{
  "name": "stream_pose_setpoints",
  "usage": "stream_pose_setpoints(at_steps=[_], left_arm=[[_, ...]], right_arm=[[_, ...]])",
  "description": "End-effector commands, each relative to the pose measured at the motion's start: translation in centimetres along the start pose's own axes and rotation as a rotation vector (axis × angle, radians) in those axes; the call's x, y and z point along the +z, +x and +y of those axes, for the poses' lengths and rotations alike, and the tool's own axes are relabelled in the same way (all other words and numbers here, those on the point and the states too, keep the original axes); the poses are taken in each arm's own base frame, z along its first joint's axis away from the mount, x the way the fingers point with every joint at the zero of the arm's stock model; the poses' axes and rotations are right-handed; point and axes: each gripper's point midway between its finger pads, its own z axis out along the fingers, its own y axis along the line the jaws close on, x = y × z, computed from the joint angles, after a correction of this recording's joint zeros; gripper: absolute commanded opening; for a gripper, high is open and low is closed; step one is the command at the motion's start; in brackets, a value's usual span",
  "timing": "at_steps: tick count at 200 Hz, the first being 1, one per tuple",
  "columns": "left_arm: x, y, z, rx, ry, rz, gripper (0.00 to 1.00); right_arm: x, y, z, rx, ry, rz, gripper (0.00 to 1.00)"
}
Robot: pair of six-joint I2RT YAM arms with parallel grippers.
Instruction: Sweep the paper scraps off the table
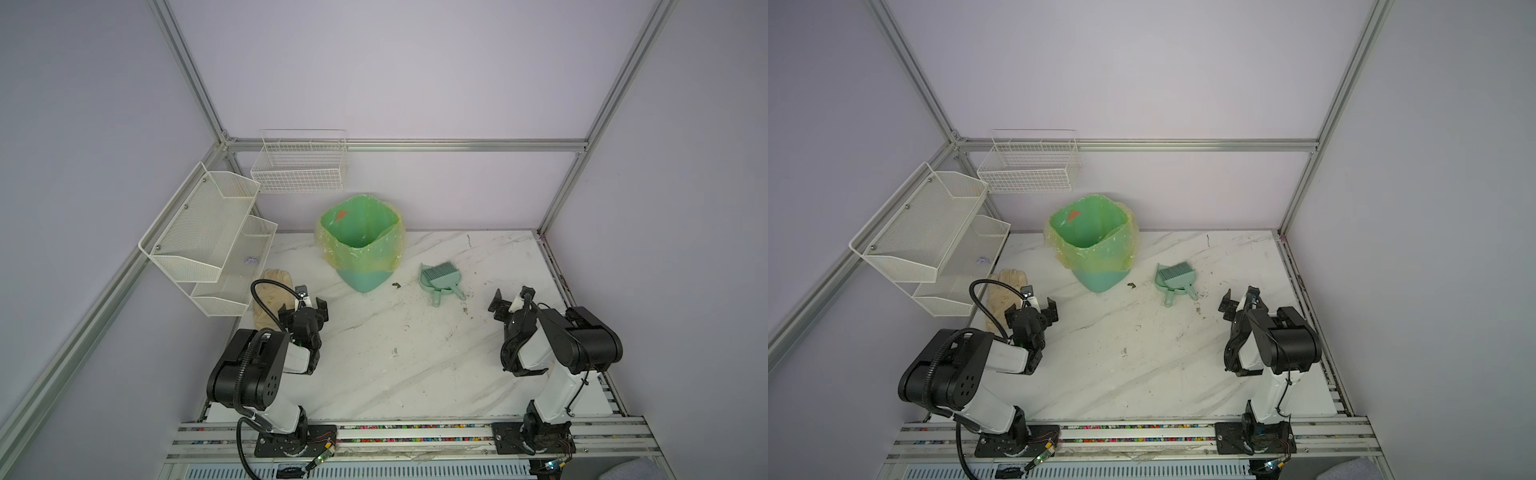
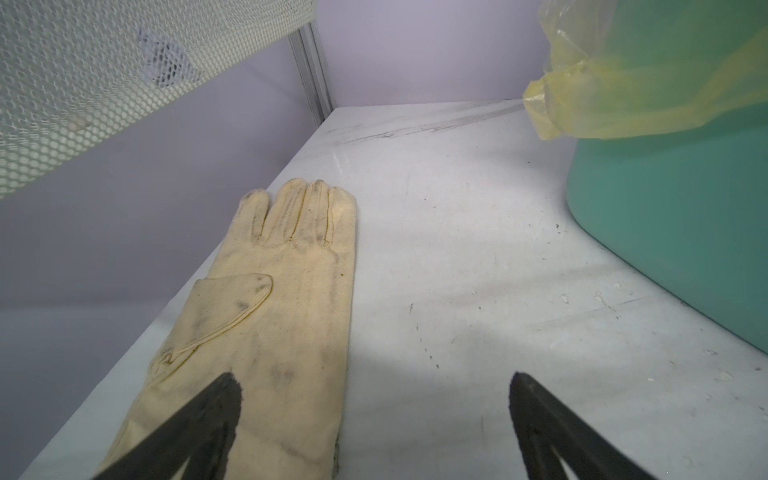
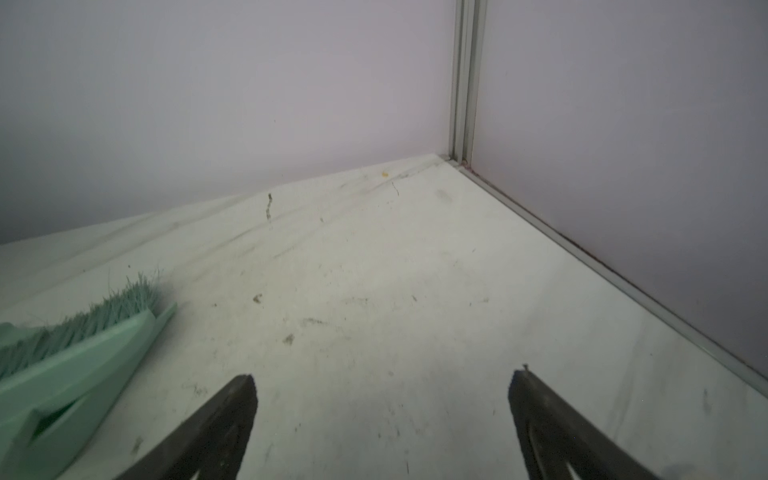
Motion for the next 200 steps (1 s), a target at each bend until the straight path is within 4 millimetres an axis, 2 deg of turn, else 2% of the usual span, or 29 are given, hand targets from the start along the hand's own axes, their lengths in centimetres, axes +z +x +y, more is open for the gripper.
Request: stream_pose_setpoints(at_steps=[1,24,36,200], left_arm=[[0.7,-3.7,0.0,-0.061,-0.007,-0.101,1.00],[0.7,-3.7,0.0,-0.061,-0.007,-0.101,1.00],[0.7,-3.7,0.0,-0.061,-0.007,-0.100,1.00],[0.7,-3.8,0.0,-0.062,-0.006,-0.101,1.00]], right_arm=[[0.4,-6.5,1.0,0.040,-0.027,-0.236,0.97],[3.4,-5.1,3.9,-0.044,-0.121,-0.103,0.97],[4.2,-4.3,5.0,-0.072,-0.169,-0.047,0.97],[4.1,-4.7,4.4,-0.069,-0.147,-0.066,0.97]])
